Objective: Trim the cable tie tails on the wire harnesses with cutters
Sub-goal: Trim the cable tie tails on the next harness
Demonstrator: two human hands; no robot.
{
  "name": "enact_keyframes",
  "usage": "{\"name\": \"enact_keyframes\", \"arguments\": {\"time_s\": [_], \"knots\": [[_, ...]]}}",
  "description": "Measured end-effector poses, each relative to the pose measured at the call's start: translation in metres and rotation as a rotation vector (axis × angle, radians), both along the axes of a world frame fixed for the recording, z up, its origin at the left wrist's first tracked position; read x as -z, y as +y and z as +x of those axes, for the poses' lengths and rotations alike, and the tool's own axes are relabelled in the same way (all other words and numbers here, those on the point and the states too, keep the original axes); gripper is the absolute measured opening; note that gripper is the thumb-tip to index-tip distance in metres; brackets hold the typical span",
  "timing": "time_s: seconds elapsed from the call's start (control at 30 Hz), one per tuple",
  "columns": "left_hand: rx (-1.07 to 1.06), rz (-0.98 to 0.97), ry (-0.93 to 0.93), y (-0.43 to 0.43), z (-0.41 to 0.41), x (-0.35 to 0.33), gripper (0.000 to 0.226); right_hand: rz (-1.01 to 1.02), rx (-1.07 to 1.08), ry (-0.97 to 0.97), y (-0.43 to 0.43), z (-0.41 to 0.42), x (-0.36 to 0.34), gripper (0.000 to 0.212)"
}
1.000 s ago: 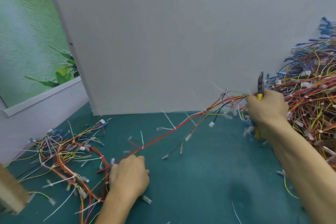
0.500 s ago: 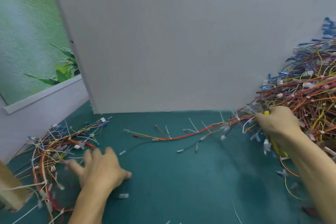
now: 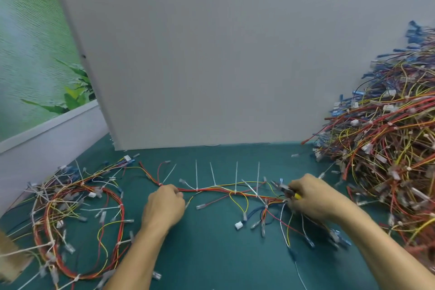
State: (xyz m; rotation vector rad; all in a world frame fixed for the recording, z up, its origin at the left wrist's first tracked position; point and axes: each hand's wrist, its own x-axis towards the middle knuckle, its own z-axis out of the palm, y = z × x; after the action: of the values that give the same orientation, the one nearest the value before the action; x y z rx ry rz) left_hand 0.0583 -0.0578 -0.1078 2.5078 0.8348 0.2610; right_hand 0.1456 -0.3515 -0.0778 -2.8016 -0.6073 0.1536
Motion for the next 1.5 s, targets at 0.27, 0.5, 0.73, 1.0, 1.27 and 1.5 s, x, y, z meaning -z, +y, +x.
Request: {"name": "enact_keyframes", "arguments": {"time_s": [0.27, 0.5, 0.73, 1.0, 1.27, 1.5], "knots": [[0.252, 0.38, 0.08, 0.018, 0.037, -0.008, 0.032, 0.027, 0.152, -0.028, 0.008, 0.006, -0.003, 0.015], [0.387, 0.423, 0.19, 0.027, 0.045, -0.001, 0.021, -0.041, 0.156, 0.113, 0.004, 0.009, 0.006, 0.008], [0.395, 0.488, 0.161, 0.031, 0.036, 0.002, 0.016, 0.113, 0.162, 0.067, -0.005, 0.011, 0.0, 0.01], [0.473, 0.402, -0.398, 0.018, 0.024, -0.022, 0.015, 0.285, 0.268, -0.023, 0.008, 0.015, 0.008, 0.009], [0.627, 0.376, -0.529, 0.018, 0.004, -0.017, 0.012, 0.174, 0.377, 0.103, 0.055, 0.048, 0.01, 0.032], [0.674, 0.377, -0.447, 0.028, -0.008, -0.009, 0.011, 0.292, 0.481, 0.142, 0.06, 0.059, 0.015, 0.028]]}}
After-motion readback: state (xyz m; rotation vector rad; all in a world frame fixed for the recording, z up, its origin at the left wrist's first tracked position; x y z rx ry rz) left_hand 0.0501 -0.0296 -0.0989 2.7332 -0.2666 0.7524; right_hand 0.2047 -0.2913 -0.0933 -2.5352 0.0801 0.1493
